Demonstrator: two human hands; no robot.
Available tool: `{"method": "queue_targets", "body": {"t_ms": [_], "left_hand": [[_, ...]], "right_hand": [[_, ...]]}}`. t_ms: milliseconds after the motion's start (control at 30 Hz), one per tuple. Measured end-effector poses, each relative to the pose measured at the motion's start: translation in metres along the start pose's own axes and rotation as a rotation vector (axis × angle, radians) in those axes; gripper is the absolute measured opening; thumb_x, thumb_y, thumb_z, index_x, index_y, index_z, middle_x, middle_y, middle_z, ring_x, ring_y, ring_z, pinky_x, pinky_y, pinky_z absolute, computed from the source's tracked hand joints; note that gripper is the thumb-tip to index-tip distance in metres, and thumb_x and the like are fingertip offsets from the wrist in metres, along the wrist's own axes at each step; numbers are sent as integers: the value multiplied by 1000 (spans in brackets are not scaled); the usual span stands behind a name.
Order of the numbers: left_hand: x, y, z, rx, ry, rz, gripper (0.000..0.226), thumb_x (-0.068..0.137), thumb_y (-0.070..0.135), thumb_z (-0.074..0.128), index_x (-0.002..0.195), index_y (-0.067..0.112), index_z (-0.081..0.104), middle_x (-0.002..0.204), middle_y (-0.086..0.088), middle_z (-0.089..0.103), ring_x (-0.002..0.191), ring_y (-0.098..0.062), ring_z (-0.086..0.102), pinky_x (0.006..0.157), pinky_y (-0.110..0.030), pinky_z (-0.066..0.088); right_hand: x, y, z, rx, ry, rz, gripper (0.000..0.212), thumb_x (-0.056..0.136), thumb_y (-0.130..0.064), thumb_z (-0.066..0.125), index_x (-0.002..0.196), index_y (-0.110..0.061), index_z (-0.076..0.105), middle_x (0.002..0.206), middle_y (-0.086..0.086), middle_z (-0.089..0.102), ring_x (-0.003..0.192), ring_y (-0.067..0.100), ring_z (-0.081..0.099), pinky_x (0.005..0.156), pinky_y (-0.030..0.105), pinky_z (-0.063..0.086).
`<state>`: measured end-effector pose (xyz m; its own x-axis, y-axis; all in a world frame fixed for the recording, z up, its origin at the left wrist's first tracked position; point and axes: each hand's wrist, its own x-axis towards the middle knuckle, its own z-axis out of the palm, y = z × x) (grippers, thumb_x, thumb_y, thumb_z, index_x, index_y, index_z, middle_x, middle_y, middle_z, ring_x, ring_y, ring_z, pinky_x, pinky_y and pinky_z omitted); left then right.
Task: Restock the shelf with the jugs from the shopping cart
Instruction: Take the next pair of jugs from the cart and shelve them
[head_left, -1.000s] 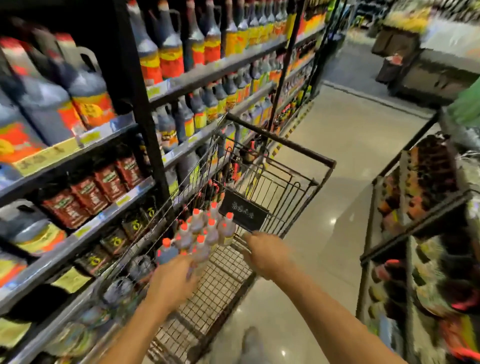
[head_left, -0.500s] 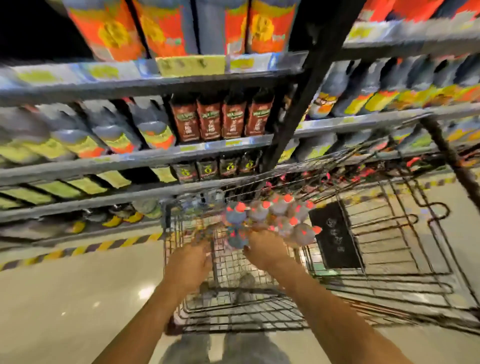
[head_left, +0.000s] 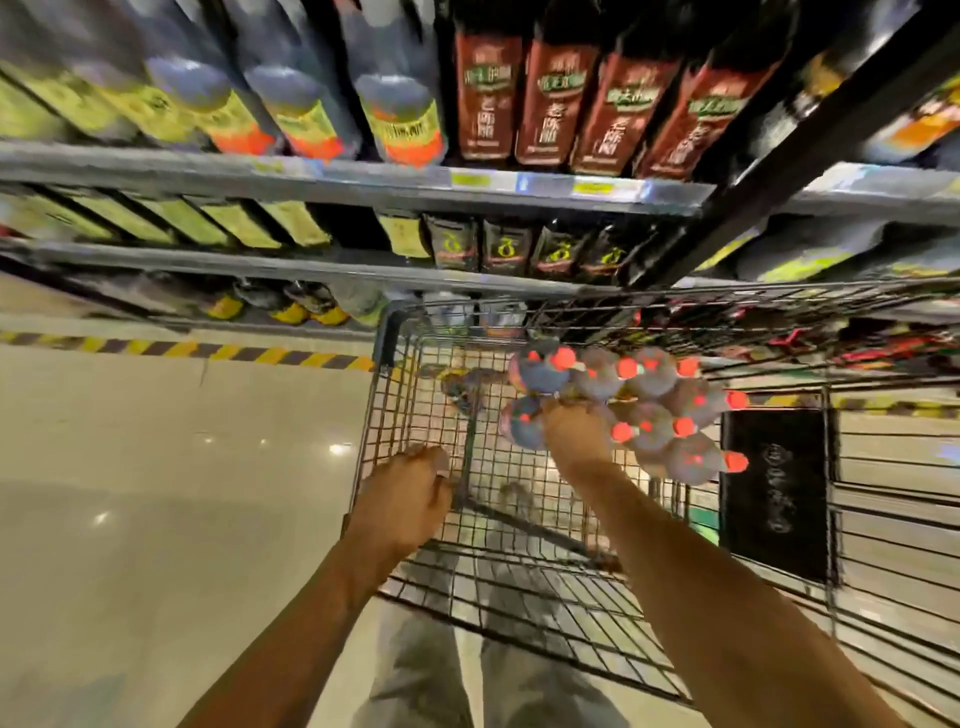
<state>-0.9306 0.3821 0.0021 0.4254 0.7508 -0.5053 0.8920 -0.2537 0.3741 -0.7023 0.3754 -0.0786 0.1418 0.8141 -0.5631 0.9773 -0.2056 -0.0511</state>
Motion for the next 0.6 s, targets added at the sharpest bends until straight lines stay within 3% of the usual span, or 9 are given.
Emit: {"method": "queue_targets", "body": {"t_ms": [100, 200, 300, 400, 500, 567, 600], "left_hand": [[-2, 2, 9, -75, -5, -33, 20, 96, 25, 51, 113, 18, 59, 109, -3, 63, 97, -23, 61, 77, -32, 49], [-5, 4, 13, -164, -39, -61, 20, 96, 25, 54, 114, 19, 59, 109, -3, 63, 97, -22, 61, 80, -34, 52], [-3, 5, 16, -305, -35, -77, 28, 93, 26, 63, 120, 20, 60, 113, -1, 64, 103, -22, 63, 84, -30, 51], [1, 8, 21, -440, -82, -108, 55, 86, 35, 73, 136, 20, 55, 131, 0, 60, 115, -16, 59, 90, -23, 46], [5, 16, 23, -606, -207, -156, 101, 65, 62, 78, 150, 24, 37, 147, 5, 46, 132, -13, 46, 108, -37, 44], [8, 24, 24, -715, -284, -173, 116, 55, 66, 84, 151, 29, 31, 145, 9, 47, 130, -8, 49, 105, -39, 48], [8, 28, 26, -817, -316, -174, 110, 57, 56, 90, 148, 30, 33, 140, 8, 53, 123, -5, 57, 98, -36, 53]], "right_hand": [[9, 13, 12, 290, 77, 4, 21, 98, -24, 54, 108, -12, 68, 105, 16, 73, 94, 37, 70, 75, 42, 55], [6, 20, 15, 593, 116, -9, 16, 91, -21, 68, 83, -6, 69, 84, 15, 71, 76, 33, 68, 67, 44, 54], [-6, 25, 4, 1006, 95, -71, 21, 89, -4, 74, 74, -1, 60, 67, 2, 57, 62, 1, 52, 62, 19, 44], [-19, 30, -10, 1168, 42, -102, 24, 90, -1, 73, 71, -1, 59, 60, -9, 54, 55, -3, 47, 58, 10, 38], [-27, 28, -22, 1287, 0, -69, 34, 96, -16, 70, 80, 14, 63, 68, 12, 60, 64, 9, 54, 61, 22, 44], [-30, 26, -25, 1284, -26, -47, 47, 97, -30, 68, 80, 14, 63, 68, 25, 61, 64, 17, 55, 63, 31, 45], [-32, 24, -25, 1265, -33, -36, 53, 97, -36, 67, 76, 12, 63, 68, 29, 62, 62, 19, 55, 63, 33, 45]]}}
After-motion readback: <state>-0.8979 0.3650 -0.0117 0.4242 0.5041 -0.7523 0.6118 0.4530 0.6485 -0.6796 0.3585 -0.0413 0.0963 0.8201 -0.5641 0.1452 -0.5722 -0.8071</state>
